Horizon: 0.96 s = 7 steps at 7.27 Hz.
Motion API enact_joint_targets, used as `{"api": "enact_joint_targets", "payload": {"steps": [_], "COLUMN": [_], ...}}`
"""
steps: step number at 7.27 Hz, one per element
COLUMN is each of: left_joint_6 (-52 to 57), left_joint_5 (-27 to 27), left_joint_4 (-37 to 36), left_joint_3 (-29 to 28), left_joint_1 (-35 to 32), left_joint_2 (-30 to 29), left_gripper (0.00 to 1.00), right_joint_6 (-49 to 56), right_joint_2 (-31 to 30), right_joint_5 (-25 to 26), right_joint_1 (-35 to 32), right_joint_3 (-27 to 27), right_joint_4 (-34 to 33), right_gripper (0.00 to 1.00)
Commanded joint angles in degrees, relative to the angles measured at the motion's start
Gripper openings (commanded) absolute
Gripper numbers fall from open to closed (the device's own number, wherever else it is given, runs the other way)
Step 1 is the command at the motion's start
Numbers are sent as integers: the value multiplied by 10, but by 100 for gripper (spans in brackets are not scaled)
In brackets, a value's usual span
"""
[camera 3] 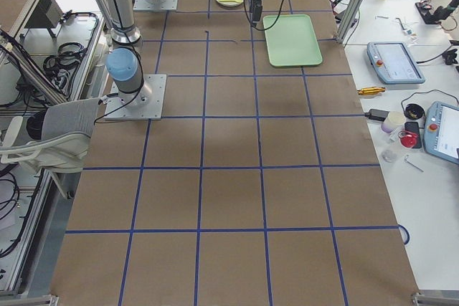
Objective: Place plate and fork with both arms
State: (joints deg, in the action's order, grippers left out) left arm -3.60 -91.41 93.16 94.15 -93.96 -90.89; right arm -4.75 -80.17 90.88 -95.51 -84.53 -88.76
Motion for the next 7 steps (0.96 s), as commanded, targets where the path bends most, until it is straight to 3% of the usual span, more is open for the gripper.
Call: {"api": "enact_joint_targets", "payload": {"steps": [1,7], "left_joint_6": [0,1], "left_joint_5": [0,0], "left_joint_4": [0,-3], "left_joint_3": [-1,-8], "left_joint_1": [-1,6], "left_joint_2": [0,-2], "left_gripper": [100,100], "right_joint_6": [-2,-7], "right_joint_2": [-1,-49], "right_joint_5": [0,1], "right_joint_1": [-1,-5], "right_joint_3": [0,-32], "right_joint_4": [0,12], "right_gripper": [100,100]}}
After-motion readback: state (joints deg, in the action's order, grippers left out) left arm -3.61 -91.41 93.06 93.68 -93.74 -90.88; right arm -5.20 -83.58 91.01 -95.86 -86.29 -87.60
